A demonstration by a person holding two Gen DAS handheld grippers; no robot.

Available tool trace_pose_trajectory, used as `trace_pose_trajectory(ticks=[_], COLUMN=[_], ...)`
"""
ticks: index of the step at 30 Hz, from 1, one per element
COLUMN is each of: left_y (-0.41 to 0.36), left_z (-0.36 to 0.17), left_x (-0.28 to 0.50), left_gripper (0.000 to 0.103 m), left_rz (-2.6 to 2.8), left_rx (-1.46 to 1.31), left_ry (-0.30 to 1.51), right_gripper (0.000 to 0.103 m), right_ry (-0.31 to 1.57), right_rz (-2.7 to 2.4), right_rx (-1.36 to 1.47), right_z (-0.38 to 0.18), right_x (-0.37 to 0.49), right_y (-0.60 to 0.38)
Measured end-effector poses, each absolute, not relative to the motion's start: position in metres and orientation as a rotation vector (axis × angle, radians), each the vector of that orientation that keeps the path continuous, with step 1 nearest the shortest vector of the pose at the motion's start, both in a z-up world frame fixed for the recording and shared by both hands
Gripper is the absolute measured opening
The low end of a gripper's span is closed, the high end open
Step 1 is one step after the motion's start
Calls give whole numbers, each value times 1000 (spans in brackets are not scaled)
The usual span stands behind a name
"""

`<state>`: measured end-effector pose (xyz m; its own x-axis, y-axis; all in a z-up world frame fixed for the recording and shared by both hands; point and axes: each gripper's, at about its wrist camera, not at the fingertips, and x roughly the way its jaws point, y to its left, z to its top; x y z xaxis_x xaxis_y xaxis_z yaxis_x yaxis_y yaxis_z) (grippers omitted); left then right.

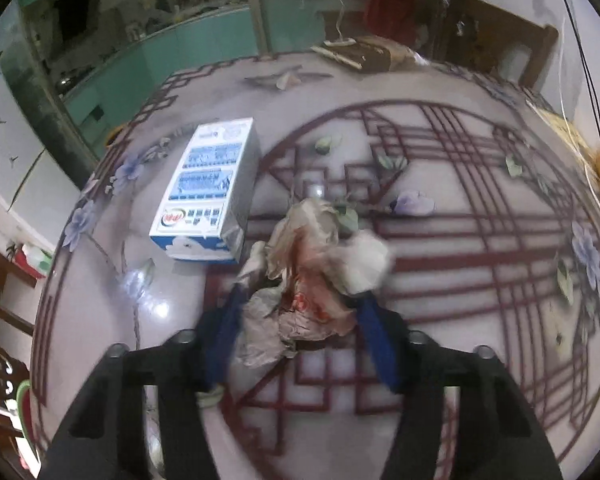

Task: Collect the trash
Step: 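Grasp crumpled paper with the right tool while the left tool grasps the white milk carton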

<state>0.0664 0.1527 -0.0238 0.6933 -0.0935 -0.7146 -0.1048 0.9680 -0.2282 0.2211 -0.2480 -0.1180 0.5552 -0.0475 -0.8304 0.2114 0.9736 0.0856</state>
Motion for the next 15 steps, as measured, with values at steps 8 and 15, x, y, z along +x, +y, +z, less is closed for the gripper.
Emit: trace_pose_trajectory(ticks=[8,15], left_y=[61,-53], left_z=[-15,-40], left_x=[86,116], left_gripper=[82,83], left_rz=[-133,-235], left_rx=[-218,77], left_ry=[807,838], right_gripper=[35,37], right_ry=[980,933], right_rz=[8,17], right_rx=[162,235], right_z=[-78,-55], right_x=[125,11], right_y=[-274,-306])
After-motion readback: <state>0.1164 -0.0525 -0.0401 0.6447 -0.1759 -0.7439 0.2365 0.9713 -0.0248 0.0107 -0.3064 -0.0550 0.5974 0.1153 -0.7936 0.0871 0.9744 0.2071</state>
